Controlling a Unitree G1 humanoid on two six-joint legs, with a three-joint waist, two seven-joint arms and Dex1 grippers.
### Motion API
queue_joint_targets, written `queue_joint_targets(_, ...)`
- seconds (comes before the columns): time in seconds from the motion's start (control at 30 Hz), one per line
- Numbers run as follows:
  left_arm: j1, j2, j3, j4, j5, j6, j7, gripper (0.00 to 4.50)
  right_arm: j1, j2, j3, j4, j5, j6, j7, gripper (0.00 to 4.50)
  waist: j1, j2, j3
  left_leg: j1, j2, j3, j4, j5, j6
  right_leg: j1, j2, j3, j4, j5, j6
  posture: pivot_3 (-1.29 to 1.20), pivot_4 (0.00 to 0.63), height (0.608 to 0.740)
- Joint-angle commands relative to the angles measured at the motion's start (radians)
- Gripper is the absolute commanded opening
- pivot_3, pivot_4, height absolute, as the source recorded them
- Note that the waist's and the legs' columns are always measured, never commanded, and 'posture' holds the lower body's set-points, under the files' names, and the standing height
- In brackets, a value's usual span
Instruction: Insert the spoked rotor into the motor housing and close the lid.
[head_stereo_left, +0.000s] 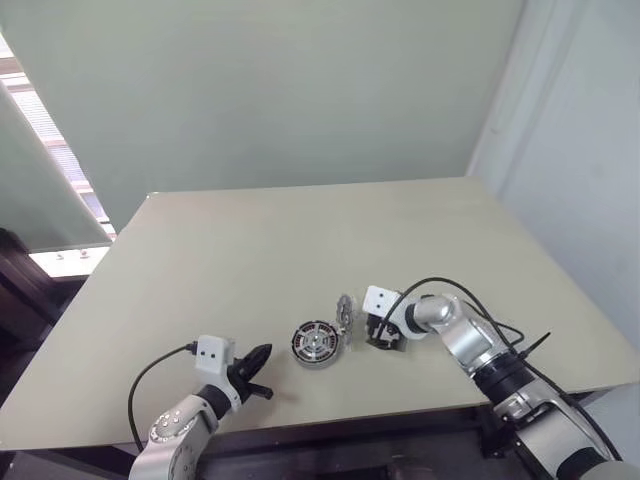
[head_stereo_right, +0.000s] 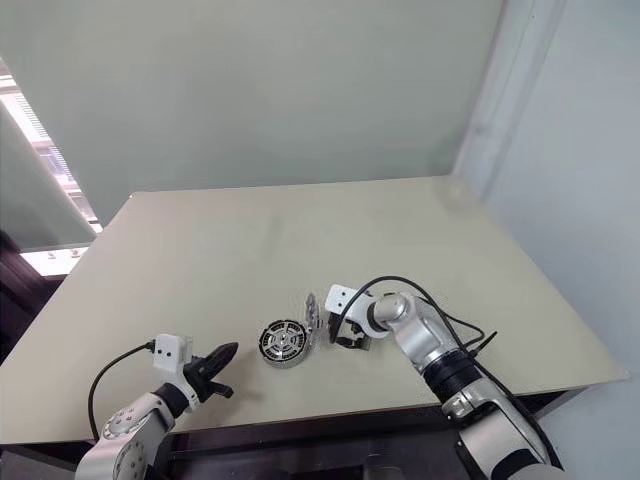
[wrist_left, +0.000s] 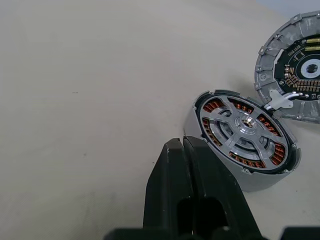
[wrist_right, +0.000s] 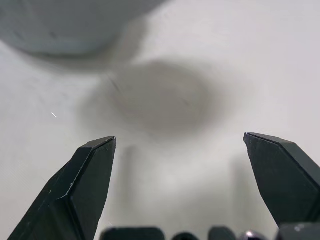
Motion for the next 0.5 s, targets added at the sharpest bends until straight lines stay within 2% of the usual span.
queue_joint_targets(0.03,-0.024,0.008,0.001,-0.026,0.003,-0.016,-0.005,0.00,-0.037,0.016,-0.045,-0.040,0.018,-0.018,-0.031,4.48,0.000,0.000,0.000,0.000,0.000,0.000,0.000,0.000,0.000,0.000,0.000,0.000,0.000,0.000,0.000,0.00,0.000,0.740)
queue_joint_targets(0.23,-0.031,0.010,-0.002,-0.019,0.007,-0.014,-0.008,0.00,-0.026,0.096,-0.103,-0.066,0.084,0.014,-0.069,4.48,0.000,0.000,0.000,0.000,0.000,0.000,0.000,0.000,0.000,0.000,0.000,0.000,0.000,0.000,0.000,0.00,0.000,0.740)
queue_joint_targets(0.5,-0.018,0.009,-0.002,-0.031,0.009,-0.015,-0.008,0.00,0.015,0.242,-0.066,-0.066,0.096,0.083,-0.132,4.48,-0.003,0.000,0.000,0.000,0.001,0.000,0.000,0.000,0.000,0.000,0.001,0.000,0.000,0.000,0.000,0.00,0.000,0.740)
